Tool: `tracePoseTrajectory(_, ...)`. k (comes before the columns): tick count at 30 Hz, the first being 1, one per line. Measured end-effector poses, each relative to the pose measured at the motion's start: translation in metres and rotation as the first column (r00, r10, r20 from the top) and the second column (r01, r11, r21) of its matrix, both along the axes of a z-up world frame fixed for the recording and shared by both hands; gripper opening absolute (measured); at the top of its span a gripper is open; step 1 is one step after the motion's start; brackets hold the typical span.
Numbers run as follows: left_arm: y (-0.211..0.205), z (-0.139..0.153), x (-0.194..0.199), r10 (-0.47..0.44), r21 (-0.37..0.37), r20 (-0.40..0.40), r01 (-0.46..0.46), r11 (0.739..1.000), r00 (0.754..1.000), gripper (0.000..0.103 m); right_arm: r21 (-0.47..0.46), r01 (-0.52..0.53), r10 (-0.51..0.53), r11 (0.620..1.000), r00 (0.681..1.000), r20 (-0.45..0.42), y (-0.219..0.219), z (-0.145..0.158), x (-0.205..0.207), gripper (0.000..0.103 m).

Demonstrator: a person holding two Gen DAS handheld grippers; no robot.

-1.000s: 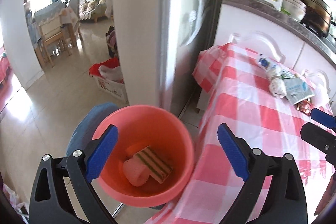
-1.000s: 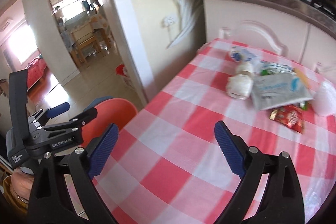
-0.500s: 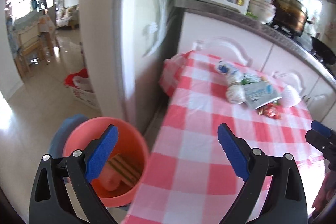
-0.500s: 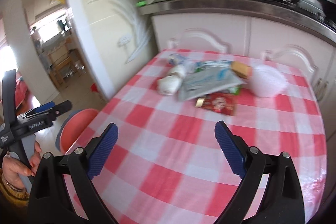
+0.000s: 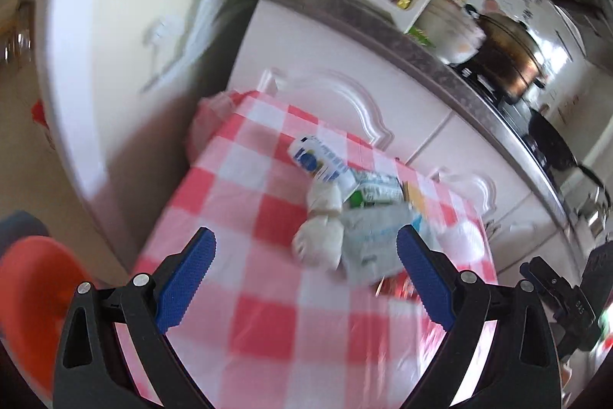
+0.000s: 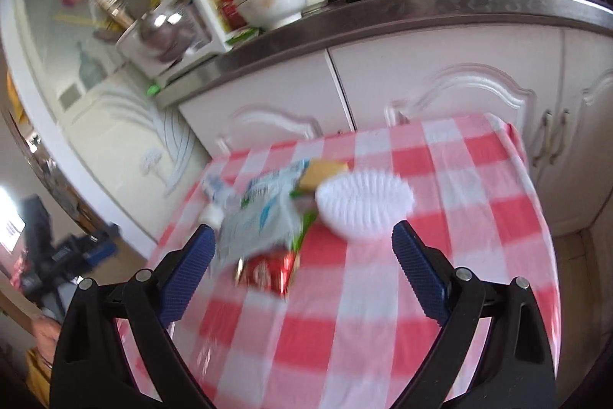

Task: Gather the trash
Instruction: 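Move both tools back over the table toward the remaining items, then grasp the white MAGICDAY bottle with the left tool while the right tool approaches the white mesh scrubber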

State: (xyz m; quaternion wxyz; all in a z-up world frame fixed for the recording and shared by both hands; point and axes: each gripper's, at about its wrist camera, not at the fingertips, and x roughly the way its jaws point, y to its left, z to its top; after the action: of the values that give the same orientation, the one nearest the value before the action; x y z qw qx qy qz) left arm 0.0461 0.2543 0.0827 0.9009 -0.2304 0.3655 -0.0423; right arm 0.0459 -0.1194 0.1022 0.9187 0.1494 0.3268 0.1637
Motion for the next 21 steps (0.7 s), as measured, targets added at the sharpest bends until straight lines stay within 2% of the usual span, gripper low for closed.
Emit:
tracePoseTrajectory(5, -0.023, -0.019, 0.061, -0.005, -0.017, -0.044, 0.004, 1.000, 0.999, 0.094, -0.063, -0.035, 0.034, 0.997, 0.999, -0.020, 0.015, 0.008, 0.072, 0.093)
tracePoseTrajectory(9, -0.033, -0.034, 0.099, 0.011, 0.009, -0.084, -0.010, 1.000, 0.996, 0.094, -0.104, -0.082, 0.076, 0.991, 0.995, -0.061, 0.047, 0.001, 0.124, 0.077)
tracePoseTrajectory(12, -0.031, -0.049, 0.119, 0.043, 0.015, -0.124, -0.042, 0.999, 0.991, 0.094, -0.168, -0.133, 0.116, 0.977, 0.987, -0.108, 0.081, -0.014, 0.156, 0.070)
tracePoseTrajectory(17, -0.032, -0.065, 0.142, 0.058, 0.028, -0.151, -0.054, 0.998, 0.987, 0.094, -0.290, -0.142, 0.101, 0.946, 0.983, -0.155, 0.124, -0.041, 0.201, 0.070)
tracePoseTrajectory(21, -0.041, -0.072, 0.153, 0.042, 0.048, -0.162, -0.035, 0.998, 0.986, 0.094, -0.329, -0.162, 0.101, 0.930, 0.976, -0.195, 0.140, -0.054, 0.227, 0.070)
